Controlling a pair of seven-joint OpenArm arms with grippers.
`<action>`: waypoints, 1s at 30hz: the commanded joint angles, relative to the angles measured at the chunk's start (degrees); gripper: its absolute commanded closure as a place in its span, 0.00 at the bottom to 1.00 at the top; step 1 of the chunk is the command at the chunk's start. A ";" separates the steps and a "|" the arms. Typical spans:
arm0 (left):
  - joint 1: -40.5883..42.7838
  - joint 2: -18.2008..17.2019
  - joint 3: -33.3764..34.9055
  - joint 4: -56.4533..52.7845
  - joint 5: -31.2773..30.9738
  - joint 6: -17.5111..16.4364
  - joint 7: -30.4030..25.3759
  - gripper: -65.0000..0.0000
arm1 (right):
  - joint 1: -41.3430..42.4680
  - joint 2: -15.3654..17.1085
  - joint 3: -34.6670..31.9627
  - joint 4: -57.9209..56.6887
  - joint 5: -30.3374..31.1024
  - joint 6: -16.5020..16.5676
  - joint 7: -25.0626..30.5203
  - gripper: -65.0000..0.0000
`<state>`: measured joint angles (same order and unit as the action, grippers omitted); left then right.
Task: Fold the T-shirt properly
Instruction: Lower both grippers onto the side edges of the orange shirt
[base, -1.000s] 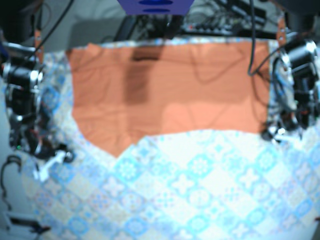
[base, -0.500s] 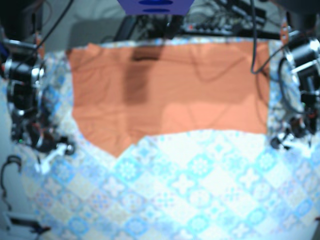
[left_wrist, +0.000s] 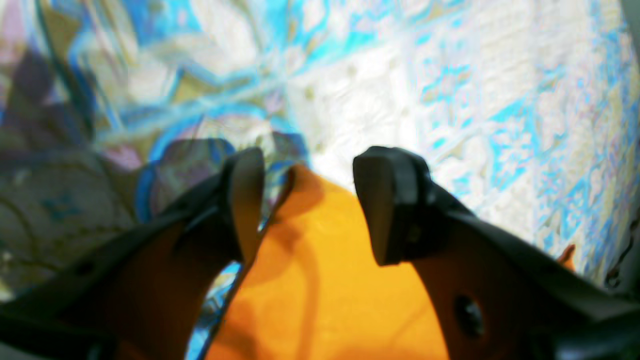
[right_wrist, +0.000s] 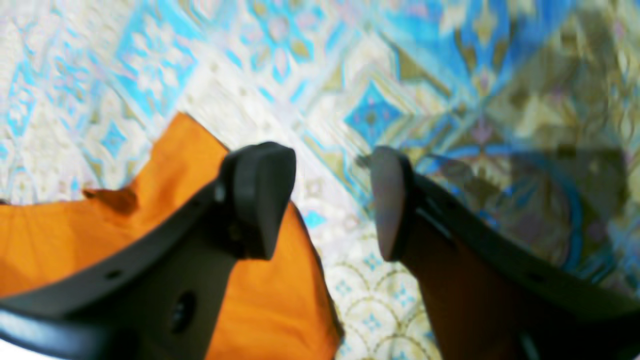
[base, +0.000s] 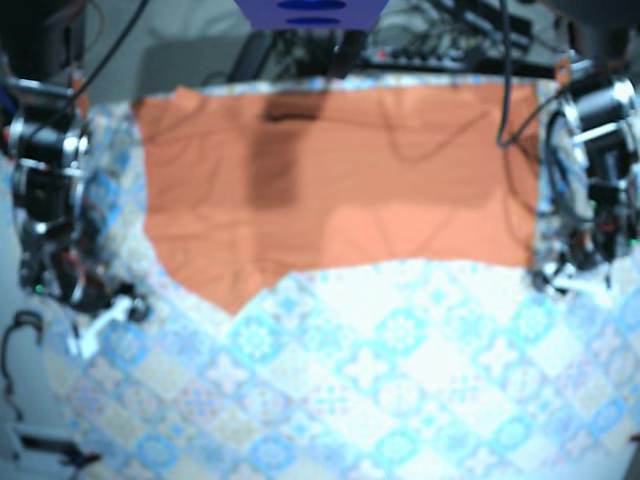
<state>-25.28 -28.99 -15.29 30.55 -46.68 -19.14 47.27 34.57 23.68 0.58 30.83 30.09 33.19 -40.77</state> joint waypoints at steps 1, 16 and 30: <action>-1.76 -1.47 0.04 -0.79 -0.49 -0.07 -2.56 0.50 | 1.35 1.07 0.26 0.86 0.73 0.52 0.82 0.55; -2.72 0.55 0.04 -5.01 -0.49 -0.07 -4.58 0.50 | 0.99 1.07 0.26 0.86 0.73 0.52 0.73 0.55; -3.51 3.54 0.12 -5.01 -0.49 0.10 -4.58 0.50 | 0.99 1.07 0.26 0.86 0.73 0.52 0.64 0.55</action>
<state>-27.62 -24.62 -15.16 24.97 -47.05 -19.11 42.35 33.76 23.68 0.58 30.81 30.04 33.19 -41.15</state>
